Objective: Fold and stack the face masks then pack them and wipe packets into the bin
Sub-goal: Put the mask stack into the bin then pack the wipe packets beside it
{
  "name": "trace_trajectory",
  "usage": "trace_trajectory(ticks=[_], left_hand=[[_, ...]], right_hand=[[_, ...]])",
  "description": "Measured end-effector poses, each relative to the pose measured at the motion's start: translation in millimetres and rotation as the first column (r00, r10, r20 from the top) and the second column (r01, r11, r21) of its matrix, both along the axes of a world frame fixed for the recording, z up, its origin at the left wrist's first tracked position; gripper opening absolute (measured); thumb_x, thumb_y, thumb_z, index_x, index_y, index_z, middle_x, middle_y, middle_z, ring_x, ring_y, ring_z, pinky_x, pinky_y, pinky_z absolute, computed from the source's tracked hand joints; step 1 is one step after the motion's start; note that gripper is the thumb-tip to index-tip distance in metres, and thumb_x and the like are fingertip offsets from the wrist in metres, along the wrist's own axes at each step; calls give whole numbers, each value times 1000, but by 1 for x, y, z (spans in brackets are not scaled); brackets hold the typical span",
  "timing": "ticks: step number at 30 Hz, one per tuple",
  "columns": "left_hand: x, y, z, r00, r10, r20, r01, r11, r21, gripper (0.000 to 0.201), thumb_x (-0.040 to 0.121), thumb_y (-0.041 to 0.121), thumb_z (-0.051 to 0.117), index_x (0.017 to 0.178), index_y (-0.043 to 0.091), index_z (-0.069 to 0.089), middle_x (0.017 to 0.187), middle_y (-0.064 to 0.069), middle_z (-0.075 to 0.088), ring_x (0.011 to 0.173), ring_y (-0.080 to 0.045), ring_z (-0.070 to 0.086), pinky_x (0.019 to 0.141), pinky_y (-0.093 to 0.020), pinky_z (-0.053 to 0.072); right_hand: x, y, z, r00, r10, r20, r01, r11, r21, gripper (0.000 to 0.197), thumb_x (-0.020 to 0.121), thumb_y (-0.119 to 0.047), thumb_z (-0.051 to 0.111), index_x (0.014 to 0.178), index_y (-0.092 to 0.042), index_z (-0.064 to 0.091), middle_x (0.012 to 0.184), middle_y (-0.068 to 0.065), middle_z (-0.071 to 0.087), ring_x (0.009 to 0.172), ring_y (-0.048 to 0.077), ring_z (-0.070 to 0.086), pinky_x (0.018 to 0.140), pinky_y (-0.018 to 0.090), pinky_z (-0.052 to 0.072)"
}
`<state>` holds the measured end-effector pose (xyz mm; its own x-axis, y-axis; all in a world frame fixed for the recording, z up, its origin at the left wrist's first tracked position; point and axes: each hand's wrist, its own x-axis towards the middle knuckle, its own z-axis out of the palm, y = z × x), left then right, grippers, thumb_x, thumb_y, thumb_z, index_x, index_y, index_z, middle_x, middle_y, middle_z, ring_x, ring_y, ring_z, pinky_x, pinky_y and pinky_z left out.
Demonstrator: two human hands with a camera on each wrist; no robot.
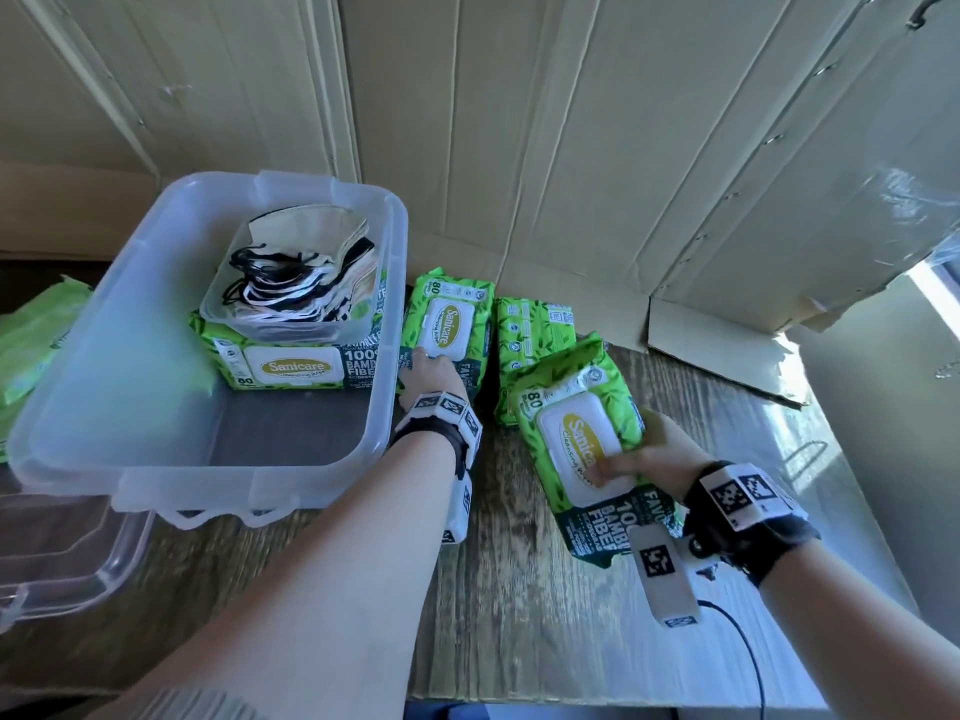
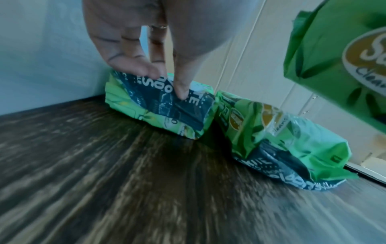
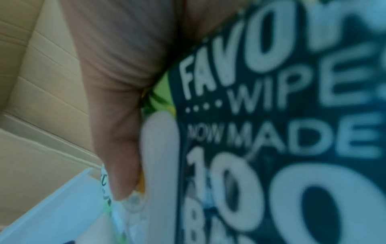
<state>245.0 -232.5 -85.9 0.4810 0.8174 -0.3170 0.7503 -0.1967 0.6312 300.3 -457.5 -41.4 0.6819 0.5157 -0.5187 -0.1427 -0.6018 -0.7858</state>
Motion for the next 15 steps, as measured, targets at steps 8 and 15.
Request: trace_trajectory(ticks=[8,15], left_hand=[[-19,-40,14,814,-424,-398,499,860,104,25,95,8,43,73,8,54,75,-7,55,80,-25,55,86,-33,46],[-27,-40,-7,997,-23,-68,17,996,-88,77,74,45,69,137,20,31,150,-13,19,135,-33,23,105,-53,30]], right_hand=[[7,6,-4,979,-197,-42,201,973,117,50,57,7,79,102,-2,60,97,12,70,81,24,68,60,27,56],[9,2,-3,962,-270,-36,272,960,67,31,63,3,77,84,-13,61,86,8,68,73,23,64,67,35,54]])
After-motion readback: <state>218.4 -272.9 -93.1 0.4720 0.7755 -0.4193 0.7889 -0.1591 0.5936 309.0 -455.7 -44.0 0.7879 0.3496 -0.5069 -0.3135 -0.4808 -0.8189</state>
